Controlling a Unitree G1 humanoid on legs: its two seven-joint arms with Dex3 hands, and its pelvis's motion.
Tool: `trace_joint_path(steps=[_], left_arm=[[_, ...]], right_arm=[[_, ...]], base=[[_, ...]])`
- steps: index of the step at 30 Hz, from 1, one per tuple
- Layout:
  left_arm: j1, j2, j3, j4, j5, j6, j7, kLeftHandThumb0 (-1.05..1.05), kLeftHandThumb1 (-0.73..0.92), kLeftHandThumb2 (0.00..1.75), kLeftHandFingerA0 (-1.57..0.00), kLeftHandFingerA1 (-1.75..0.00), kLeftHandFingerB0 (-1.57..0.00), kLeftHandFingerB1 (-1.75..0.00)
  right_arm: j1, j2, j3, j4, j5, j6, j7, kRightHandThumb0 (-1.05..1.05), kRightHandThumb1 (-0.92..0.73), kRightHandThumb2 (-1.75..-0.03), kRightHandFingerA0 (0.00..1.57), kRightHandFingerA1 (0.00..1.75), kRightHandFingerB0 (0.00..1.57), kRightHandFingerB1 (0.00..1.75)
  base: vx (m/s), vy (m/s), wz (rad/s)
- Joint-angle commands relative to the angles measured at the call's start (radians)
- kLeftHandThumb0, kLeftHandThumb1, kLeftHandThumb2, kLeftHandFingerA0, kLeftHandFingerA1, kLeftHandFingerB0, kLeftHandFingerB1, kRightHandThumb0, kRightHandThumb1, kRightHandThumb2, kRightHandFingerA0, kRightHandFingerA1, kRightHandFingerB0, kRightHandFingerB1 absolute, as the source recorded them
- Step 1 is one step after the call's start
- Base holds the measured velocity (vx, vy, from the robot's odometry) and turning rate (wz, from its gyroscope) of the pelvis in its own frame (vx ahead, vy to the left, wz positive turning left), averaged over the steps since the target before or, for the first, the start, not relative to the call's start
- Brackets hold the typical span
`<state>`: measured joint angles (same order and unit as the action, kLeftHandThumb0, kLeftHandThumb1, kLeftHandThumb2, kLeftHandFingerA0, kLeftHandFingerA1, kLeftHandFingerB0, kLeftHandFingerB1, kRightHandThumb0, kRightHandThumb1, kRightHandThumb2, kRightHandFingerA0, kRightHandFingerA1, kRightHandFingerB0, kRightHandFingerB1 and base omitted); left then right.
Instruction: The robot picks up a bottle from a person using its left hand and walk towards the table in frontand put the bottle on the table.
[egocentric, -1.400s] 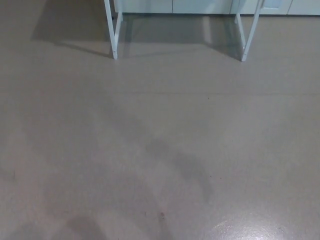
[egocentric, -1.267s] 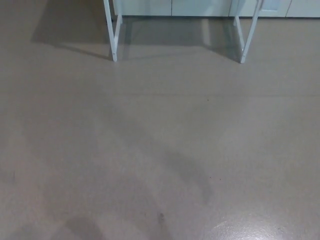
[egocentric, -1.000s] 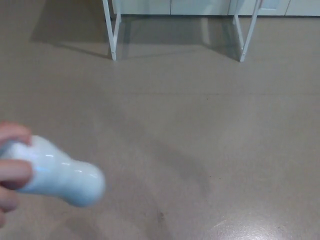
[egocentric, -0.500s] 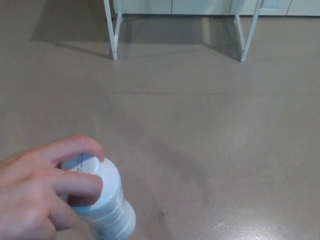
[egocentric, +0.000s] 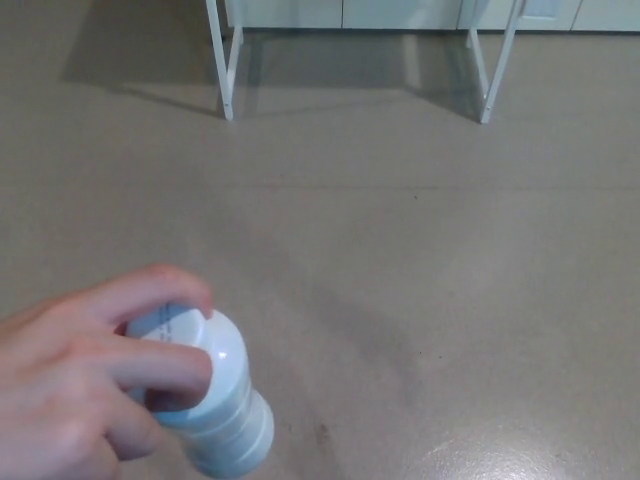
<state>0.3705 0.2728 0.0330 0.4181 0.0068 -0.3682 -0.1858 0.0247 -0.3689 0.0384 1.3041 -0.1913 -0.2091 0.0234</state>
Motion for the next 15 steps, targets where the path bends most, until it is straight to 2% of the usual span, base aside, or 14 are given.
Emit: trace_joint_path(steps=[1,2,3,4,9,10,11,12,15], left_arm=[[0.186,0.193,-0.12,-0.777,-0.337,0.06,-0.331,-0.65,0.41,0.73,0.0,-0.06,0.0,0.0],[0.171,0.193,-0.12,-0.792,-0.332,0.077,-0.325,-0.67,0.42,0.75,0.0,-0.06,0.0,0.0],[0.162,0.198,-0.131,-0.836,-0.328,0.107,-0.317,-0.65,0.41,0.75,-0.01,-0.08,0.0,0.0],[0.156,0.2,-0.137,-0.857,-0.322,0.119,-0.315,-0.67,0.42,0.76,0.0,-0.08,0.0,0.0],[0.117,0.193,-0.164,-0.916,-0.309,0.182,-0.3,-0.66,0.41,0.76,-0.01,-0.11,0.0,0.0],[0.094,0.183,-0.177,-0.927,-0.312,0.201,-0.293,-0.64,0.42,0.56,0.0,-0.26,0.0,-0.01],[0.088,0.181,-0.182,-0.933,-0.305,0.205,-0.291,-0.65,0.44,0.57,0.0,-0.27,0.0,-0.02],[0.082,0.181,-0.184,-0.937,-0.3,0.208,-0.29,-0.64,0.39,0.77,-0.01,-0.2,0.0,-0.07],[0.035,0.18,-0.19,-0.943,-0.292,0.225,-0.287,-0.67,0.41,0.78,-0.02,-0.2,0.0,-0.04]], right_arm=[[-0.011,-0.018,0.024,0.014,-0.034,-0.004,-0.007,-0.33,-0.71,-0.59,0.71,0.51,0.6,0.44],[-0.02,-0.016,0.026,0.014,-0.035,-0.002,-0.01,-0.33,-0.7,-0.59,0.7,0.52,0.59,0.44],[-0.014,-0.013,0.025,0.01,-0.033,-0.005,-0.01,-0.4,-0.71,-0.61,0.7,0.62,0.59,0.46],[-0.008,-0.013,0.026,0.004,-0.032,-0.009,-0.008,-0.34,-0.72,-0.62,0.69,0.55,0.57,0.45],[-0.002,-0.015,0.022,0.006,-0.025,-0.016,-0.006,-0.34,-0.71,-0.61,0.72,0.55,0.59,0.46],[-0.008,-0.014,0.029,0.013,-0.033,-0.012,-0.011,-0.34,-0.71,-0.61,0.73,0.55,0.59,0.45],[-0.008,-0.013,0.029,0.014,-0.031,-0.01,-0.01,-0.34,-0.71,-0.62,0.71,0.53,0.59,0.45],[-0.01,-0.012,0.029,0.015,-0.03,-0.009,-0.011,-0.35,-0.7,-0.62,0.72,0.55,0.59,0.45],[-0.035,-0.018,0.037,0.005,-0.033,-0.009,-0.009,-0.35,-0.71,-0.61,0.73,0.55,0.58,0.44]], base=[[0.0,0.0,0.0],[0.0,0.0,0.0],[0.0,0.0,0.0],[0.0,0.0,0.0],[0.0,0.0,0.0],[0.0,0.0,0.0],[0.0,0.0,0.0],[0.0,0.0,0.0],[0.0,0.0,0.0]])
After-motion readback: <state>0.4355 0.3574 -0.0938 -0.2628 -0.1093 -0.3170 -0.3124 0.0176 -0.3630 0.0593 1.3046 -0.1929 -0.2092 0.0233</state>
